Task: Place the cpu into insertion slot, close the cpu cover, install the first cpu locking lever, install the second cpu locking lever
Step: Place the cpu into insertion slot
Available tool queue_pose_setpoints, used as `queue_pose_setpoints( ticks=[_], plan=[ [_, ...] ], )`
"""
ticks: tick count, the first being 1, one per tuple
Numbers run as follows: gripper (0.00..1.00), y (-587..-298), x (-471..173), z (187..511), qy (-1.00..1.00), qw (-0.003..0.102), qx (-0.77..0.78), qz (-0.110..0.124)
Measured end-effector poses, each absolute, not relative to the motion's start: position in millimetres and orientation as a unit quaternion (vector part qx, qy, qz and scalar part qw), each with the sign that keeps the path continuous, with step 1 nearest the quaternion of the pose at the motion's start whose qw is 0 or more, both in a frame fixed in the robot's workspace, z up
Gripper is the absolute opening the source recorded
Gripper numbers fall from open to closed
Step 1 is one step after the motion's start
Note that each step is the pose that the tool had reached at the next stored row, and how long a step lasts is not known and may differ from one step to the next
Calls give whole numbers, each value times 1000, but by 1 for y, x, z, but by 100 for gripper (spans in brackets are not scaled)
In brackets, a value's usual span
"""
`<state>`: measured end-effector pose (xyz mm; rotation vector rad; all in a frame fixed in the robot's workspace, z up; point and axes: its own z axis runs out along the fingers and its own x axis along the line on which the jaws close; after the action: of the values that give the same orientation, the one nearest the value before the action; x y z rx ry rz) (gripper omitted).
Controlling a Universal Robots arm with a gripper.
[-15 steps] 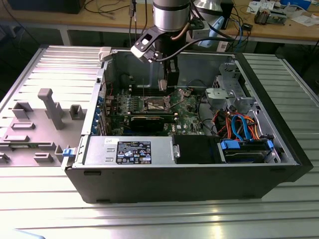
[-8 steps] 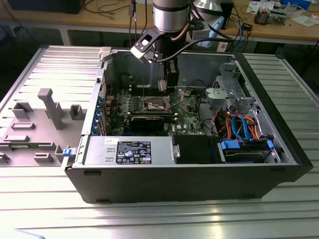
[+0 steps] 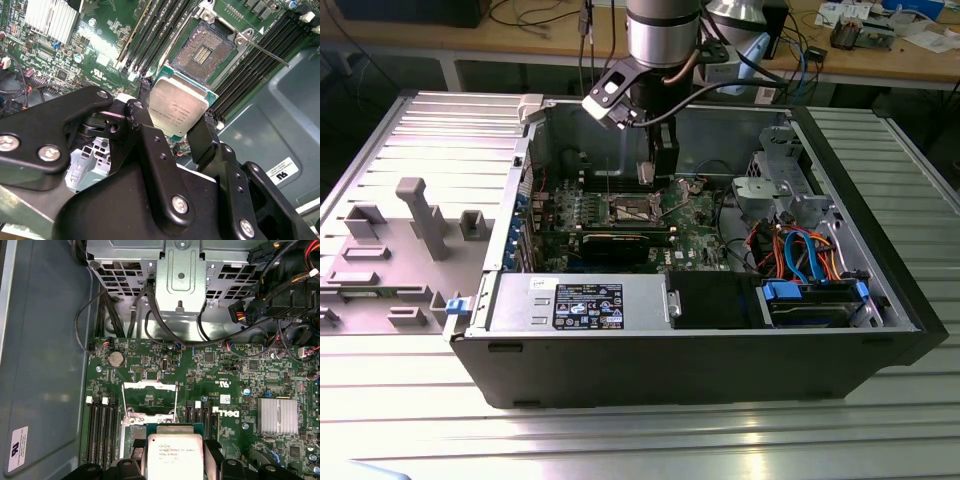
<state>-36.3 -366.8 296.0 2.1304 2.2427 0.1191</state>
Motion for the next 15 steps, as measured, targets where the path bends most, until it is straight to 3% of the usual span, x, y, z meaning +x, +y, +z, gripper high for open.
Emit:
queue_pose_setpoints(
  ticks=[15],
  plan=[
    [55, -367, -36, 292, 724, 23, 688, 38]
  ],
)
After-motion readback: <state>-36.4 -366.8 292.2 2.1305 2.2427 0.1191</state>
